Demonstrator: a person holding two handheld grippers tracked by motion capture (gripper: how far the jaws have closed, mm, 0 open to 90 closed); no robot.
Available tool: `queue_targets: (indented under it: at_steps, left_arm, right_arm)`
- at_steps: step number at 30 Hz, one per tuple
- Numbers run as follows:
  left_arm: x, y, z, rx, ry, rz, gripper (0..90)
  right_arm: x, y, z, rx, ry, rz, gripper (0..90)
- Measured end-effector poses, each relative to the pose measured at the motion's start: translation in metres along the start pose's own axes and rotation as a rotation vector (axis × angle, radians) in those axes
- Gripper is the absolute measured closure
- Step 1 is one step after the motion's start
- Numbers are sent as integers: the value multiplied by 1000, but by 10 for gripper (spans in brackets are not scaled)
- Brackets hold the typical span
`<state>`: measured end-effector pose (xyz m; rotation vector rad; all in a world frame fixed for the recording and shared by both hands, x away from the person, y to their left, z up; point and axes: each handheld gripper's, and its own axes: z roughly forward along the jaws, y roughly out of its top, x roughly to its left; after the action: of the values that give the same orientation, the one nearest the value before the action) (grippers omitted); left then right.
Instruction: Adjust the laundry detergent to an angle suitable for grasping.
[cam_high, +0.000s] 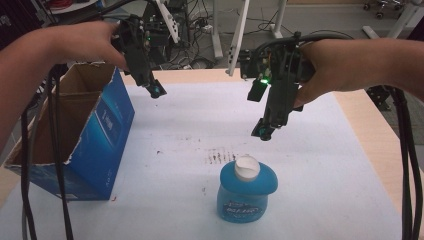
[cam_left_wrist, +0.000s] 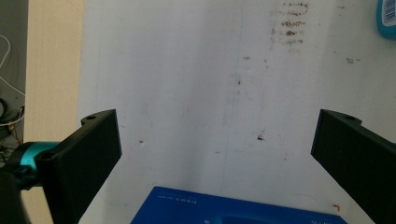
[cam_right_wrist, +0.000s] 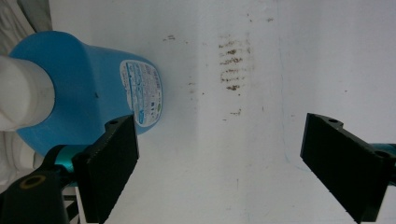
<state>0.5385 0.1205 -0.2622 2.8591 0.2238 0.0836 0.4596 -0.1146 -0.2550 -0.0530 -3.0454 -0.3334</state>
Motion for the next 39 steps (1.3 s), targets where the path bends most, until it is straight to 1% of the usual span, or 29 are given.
queue_targets:
  at_steps: [4,5,6,7,10,14,18,23,28,30,36,37,39]
  left_arm:
    - [-1,1,0,3,-3,-2,16]
    - [-1,2,0,4,-2,3,16]
    - [-1,2,0,1,0,-1,16]
    - [-1,2,0,1,2,-3,17]
    - [-2,3,-1,-4,6,1,16]
    - [0,2,1,-3,3,-8,16]
    - [-2,3,1,5,3,-5,16]
    - [-2,3,0,1,5,-5,16]
    - [-4,4,0,9,4,0,16]
    - [-5,4,-1,1,9,-2,17]
    - [-7,3,-2,4,11,-2,17]
    - [-7,3,-3,-1,13,-2,16]
    - [-7,3,-2,4,10,-2,16]
  right_arm:
    - [1,-1,-2,-9,-1,3,110]
    - [1,-2,-2,-12,1,4,110]
    - [1,-2,-2,-12,3,0,110]
    - [1,-3,-3,-11,3,7,110]
    - [0,-3,-3,-15,2,3,109]
    - [-1,-4,-4,-16,4,7,110]
    - [-1,-4,-4,-22,5,0,110]
    - [-1,-4,-4,-31,6,-5,110]
    - [-1,-4,-4,-22,6,0,110]
    - [-1,-4,-5,-29,7,0,110]
    - [1,-5,-6,-24,-6,0,109]
    - [2,-5,-7,-26,-6,-3,110]
    - [2,-5,-8,-34,-6,-2,110]
